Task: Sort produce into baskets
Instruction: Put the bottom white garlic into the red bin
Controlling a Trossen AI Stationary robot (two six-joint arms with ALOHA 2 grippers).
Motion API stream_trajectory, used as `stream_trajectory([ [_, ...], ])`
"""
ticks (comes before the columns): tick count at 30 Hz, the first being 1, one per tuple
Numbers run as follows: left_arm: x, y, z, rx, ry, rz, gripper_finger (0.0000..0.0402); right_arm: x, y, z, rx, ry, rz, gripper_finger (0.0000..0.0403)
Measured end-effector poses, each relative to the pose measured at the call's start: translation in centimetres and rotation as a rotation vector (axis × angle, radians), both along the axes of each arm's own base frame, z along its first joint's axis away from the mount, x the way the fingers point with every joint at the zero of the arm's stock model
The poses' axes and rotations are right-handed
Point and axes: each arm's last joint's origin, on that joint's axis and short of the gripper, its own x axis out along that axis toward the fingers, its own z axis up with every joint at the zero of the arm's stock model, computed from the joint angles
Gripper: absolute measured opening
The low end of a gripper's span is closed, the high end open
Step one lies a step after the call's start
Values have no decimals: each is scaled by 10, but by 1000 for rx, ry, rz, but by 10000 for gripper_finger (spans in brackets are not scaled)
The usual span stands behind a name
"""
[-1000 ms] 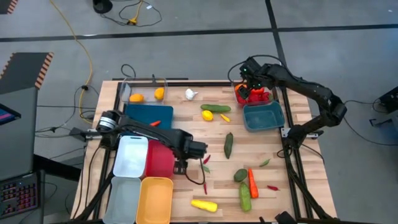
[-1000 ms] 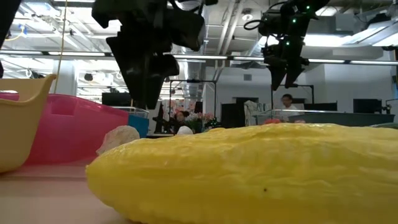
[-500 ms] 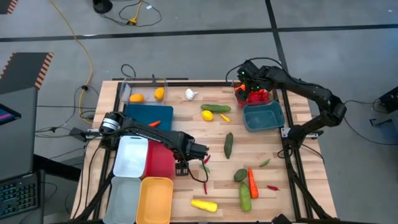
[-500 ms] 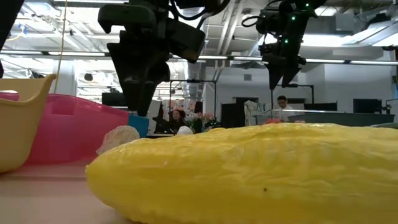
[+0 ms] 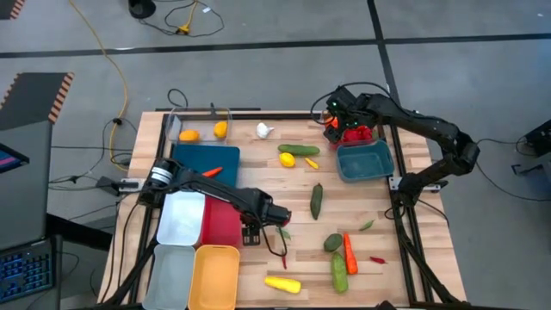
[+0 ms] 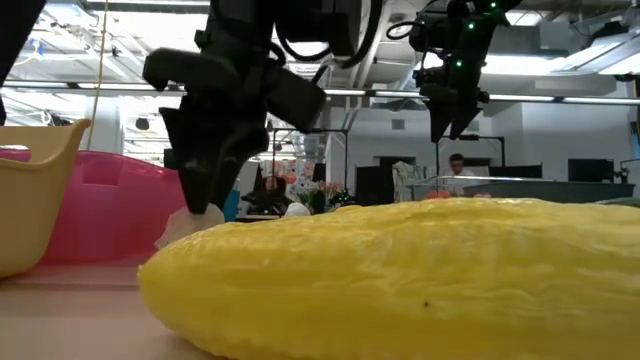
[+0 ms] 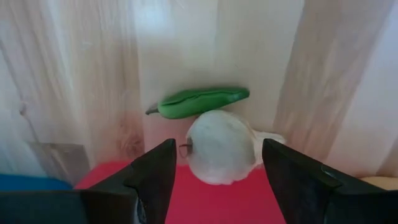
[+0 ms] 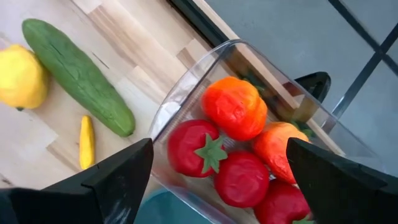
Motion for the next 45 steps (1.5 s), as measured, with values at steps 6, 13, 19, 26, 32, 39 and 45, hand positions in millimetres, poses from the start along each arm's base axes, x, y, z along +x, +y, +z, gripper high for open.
stream_trajectory([
  [6, 1, 0, -5, 23, 8, 6, 226, 3, 4, 0, 6, -11, 1, 393],
  [13, 1, 0, -5, 29, 5, 10, 201, 2, 4, 0, 8, -10, 1, 393],
  [19, 0, 0, -5, 31, 14, 12, 154, 2, 4, 0, 10, -9, 1, 393],
  [26, 0, 0, -5, 31, 16, 12, 107, 2, 4, 0, 10, -9, 2, 393],
  [32, 0, 0, -5, 31, 16, 12, 92, 2, 4, 0, 15, -2, 2, 393],
  [39, 0, 1, -5, 28, 16, 14, 91, -2, 4, -2, 35, 29, -8, 393],
  [45, 2, 1, 3, 25, 4, 8, 90, -3, 4, -2, 40, 35, -9, 393],
])
